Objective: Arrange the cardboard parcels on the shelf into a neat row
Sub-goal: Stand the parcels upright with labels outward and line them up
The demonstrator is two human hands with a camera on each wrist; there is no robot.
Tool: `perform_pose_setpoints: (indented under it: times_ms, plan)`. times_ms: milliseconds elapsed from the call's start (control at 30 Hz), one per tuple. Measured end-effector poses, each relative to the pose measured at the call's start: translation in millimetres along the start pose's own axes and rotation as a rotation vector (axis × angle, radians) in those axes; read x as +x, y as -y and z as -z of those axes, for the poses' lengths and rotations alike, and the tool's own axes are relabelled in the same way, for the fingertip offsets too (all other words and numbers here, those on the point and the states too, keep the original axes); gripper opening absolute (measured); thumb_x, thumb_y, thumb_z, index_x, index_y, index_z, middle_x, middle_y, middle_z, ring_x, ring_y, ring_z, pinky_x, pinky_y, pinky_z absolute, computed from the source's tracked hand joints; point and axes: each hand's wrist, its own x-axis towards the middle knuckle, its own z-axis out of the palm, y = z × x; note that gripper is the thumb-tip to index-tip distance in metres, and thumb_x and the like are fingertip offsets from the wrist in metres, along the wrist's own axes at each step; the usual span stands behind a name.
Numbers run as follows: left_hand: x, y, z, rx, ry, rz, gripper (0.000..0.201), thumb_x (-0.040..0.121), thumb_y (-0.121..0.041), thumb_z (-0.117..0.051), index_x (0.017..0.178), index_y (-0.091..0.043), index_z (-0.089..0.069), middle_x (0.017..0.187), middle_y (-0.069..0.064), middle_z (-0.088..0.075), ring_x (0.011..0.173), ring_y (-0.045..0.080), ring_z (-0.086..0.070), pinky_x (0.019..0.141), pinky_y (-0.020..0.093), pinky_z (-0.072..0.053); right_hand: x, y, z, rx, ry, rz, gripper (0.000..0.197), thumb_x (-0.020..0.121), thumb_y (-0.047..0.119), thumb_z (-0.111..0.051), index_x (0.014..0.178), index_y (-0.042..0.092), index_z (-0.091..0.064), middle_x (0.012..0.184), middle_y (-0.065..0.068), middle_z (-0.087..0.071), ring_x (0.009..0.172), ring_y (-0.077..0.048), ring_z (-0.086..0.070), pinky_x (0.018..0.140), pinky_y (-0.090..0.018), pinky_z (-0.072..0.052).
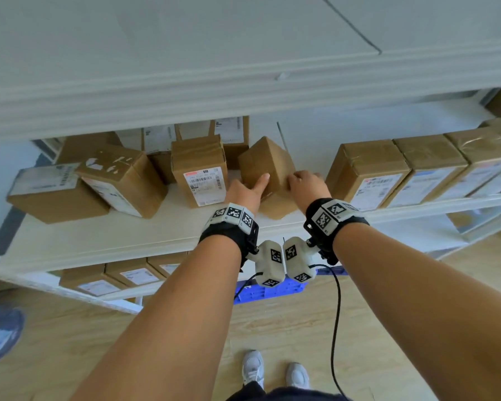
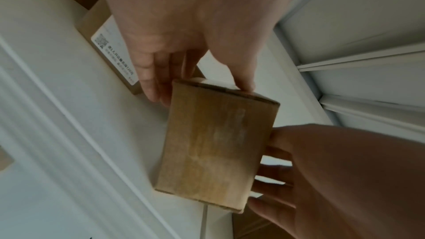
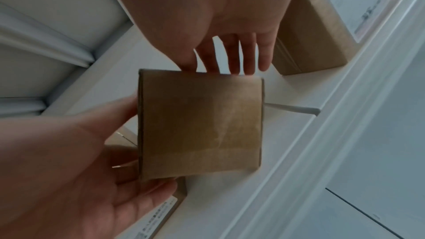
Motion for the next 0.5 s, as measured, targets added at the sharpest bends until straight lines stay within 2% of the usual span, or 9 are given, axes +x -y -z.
perform_pose_setpoints:
  times_ms: [100, 200, 267, 367, 500]
  plan:
    - [-3, -4, 0, 0.035, -0.07, -0.008, 0.056, 0.096, -0.045, -0.049, 0.136, -0.006, -0.048, 0.133, 0.011, -0.056, 0.12, 0.03, -0.055, 0.097, 0.034, -0.042, -7, 3, 5, 0.042, 0.027, 0.075, 0.038, 0.101, 0.023, -0.026, 0.125, 0.006, -0.05, 0.125, -0.018, -0.054, 0.112, -0.032, -0.051, 0.087, -0.038, -0.041]
    - [-6, -4, -4, -0.007, -0.129, -0.066, 0.035, 0.1, -0.025, -0.042, 0.127, -0.011, -0.059, 0.121, 0.013, -0.064, 0.108, 0.032, -0.063, 0.094, 0.041, -0.052, -11, -3, 6, 0.075, 0.046, 0.069, 0.045, 0.101, 0.035, -0.029, 0.134, 0.009, -0.044, 0.126, -0.015, -0.055, 0.113, -0.032, -0.055, 0.086, -0.036, -0.043]
    - [-9, 0, -7, -0.028, -0.133, -0.088, 0.034, 0.097, -0.011, -0.041, 0.125, -0.014, -0.06, 0.12, 0.012, -0.064, 0.106, 0.032, -0.063, 0.092, 0.043, -0.053, -12, -10, 4, 0.077, 0.044, 0.054, 0.047, 0.1, 0.035, -0.036, 0.141, 0.011, -0.038, 0.133, -0.013, -0.054, 0.116, -0.03, -0.056, 0.09, -0.036, -0.045]
    - [-13, 6, -11, 0.059, -0.109, -0.078, 0.033, 0.099, -0.017, -0.045, 0.129, -0.01, -0.057, 0.13, 0.011, -0.06, 0.118, 0.029, -0.057, 0.098, 0.032, -0.044, -15, -15, 4, 0.045, 0.022, 0.099, 0.047, 0.1, 0.032, -0.039, 0.143, 0.014, -0.035, 0.136, -0.015, -0.049, 0.116, -0.031, -0.055, 0.092, -0.038, -0.045]
    - [-17, 9, -16, 0.106, -0.034, 0.042, 0.051, 0.103, -0.038, -0.036, 0.133, 0.002, -0.049, 0.134, 0.021, -0.054, 0.123, 0.036, -0.051, 0.099, 0.036, -0.04, -13, -16, 4, 0.08, 0.016, 0.123, 0.045, 0.1, 0.029, -0.039, 0.144, 0.02, -0.033, 0.133, -0.016, -0.05, 0.106, -0.031, -0.059, 0.086, -0.039, -0.05]
